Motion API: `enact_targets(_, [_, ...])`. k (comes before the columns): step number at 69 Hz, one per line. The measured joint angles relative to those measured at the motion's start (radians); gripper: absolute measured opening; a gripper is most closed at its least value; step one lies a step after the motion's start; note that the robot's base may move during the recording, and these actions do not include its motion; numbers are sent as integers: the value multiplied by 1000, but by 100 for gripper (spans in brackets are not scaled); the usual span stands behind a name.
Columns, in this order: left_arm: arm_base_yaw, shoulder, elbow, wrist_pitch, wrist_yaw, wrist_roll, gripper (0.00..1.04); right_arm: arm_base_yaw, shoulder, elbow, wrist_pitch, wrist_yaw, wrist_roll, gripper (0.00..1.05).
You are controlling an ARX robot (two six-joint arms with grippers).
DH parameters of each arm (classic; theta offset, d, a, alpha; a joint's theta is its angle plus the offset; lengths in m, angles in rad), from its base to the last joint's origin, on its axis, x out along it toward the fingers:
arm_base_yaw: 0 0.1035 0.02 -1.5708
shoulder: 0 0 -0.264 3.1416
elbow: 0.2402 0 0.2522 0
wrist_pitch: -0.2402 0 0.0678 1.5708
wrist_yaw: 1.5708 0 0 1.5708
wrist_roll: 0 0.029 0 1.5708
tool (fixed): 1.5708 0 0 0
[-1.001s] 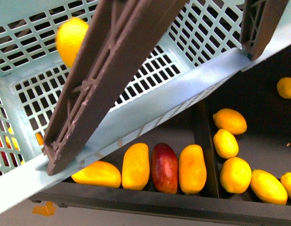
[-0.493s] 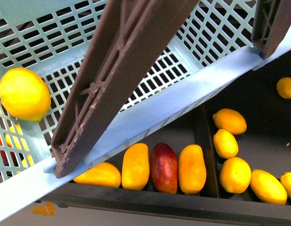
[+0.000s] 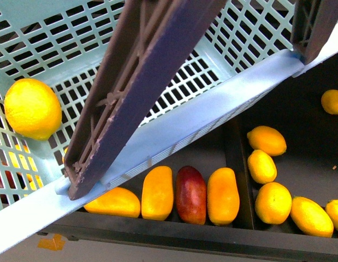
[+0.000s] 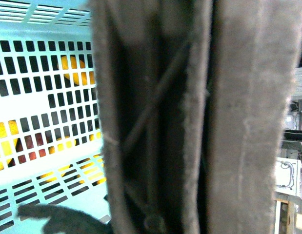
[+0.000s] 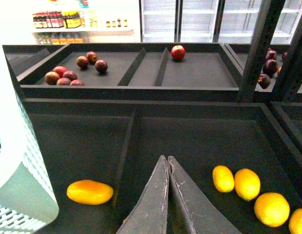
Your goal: Pick lemon and mango into basket
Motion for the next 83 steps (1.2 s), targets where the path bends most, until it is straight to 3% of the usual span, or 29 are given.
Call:
enact_targets(26, [0,0,0,0,2,0,14,-1,-211,-105,-107,-4,-1,2])
enact_targets(40, [0,0,0,0,0,0,14,-1,-231,-114,-112,-4,-2,46])
enact_targets(62, [-2,0,0,0,3,-3,14,-1,-232,-115,-112,-2,-1,97])
enact_targets(83, [-8,0,0,0,10,-5,14,-3,-233,-116,-113,-3,-2,96])
